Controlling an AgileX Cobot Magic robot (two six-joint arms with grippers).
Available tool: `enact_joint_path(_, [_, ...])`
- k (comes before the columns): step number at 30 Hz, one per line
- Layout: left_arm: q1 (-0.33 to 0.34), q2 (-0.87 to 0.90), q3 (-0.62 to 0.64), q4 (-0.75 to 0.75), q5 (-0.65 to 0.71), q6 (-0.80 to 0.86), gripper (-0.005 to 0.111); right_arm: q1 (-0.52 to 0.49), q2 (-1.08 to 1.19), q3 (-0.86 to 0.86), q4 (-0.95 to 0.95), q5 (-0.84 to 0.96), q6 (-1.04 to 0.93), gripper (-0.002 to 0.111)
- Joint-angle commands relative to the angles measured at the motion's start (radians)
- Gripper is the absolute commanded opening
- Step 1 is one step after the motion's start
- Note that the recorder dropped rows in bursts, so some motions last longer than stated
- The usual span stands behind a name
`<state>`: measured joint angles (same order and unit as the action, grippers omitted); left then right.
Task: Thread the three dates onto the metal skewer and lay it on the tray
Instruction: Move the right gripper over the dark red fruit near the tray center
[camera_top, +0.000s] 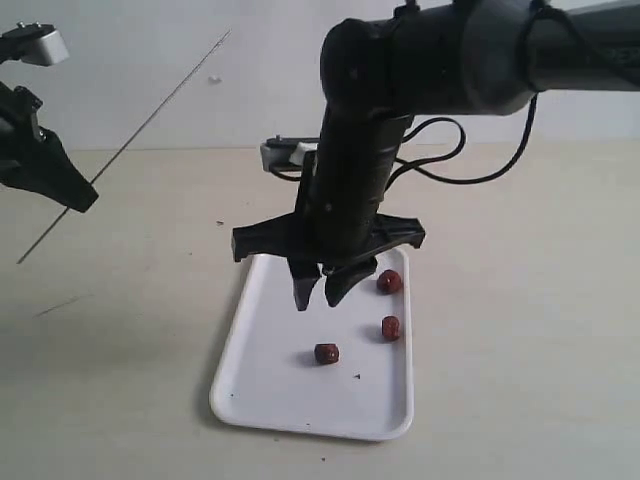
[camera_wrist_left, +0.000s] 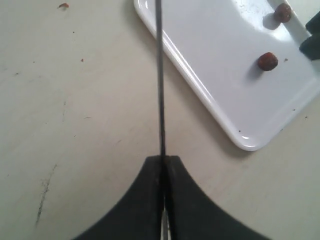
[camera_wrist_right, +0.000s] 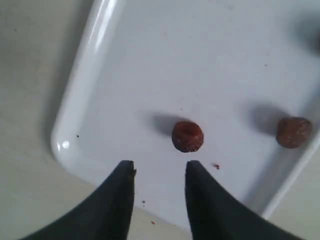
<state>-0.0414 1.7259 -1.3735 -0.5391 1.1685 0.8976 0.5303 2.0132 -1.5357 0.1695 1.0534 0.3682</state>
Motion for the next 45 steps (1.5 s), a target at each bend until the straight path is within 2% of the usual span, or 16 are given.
enact_joint_path(1, [0.000,-0.005,0.003,-0.037,-0.007,-0.008,0.000,0.005,0.049,-0.007,-0.015,-0.006,0.081,0.047])
enact_joint_path(15, [0.000,-0.005,0.003,-0.051,-0.016,-0.008,0.000,0.005,0.111,-0.007,-0.098,-0.054,0.129,0.047])
enact_joint_path(26, [0.000,-0.005,0.003,-0.049,-0.005,-0.013,0.000,0.003,0.096,-0.019,-0.140,-0.025,-0.013,0.047])
enact_joint_path(29, [0.000,-0.005,0.003,-0.047,0.012,-0.016,0.000,0.005,0.086,-0.019,-0.140,0.037,-0.082,0.047])
enact_joint_path(35, [0.000,-0.005,0.003,-0.049,0.012,-0.050,0.000,0.005,0.081,-0.019,-0.148,0.082,-0.114,0.047])
enact_joint_path(45, [0.000,-0.005,0.003,-0.046,0.014,-0.073,0.000,0.005,0.081,-0.019,-0.141,0.005,-0.082,0.047])
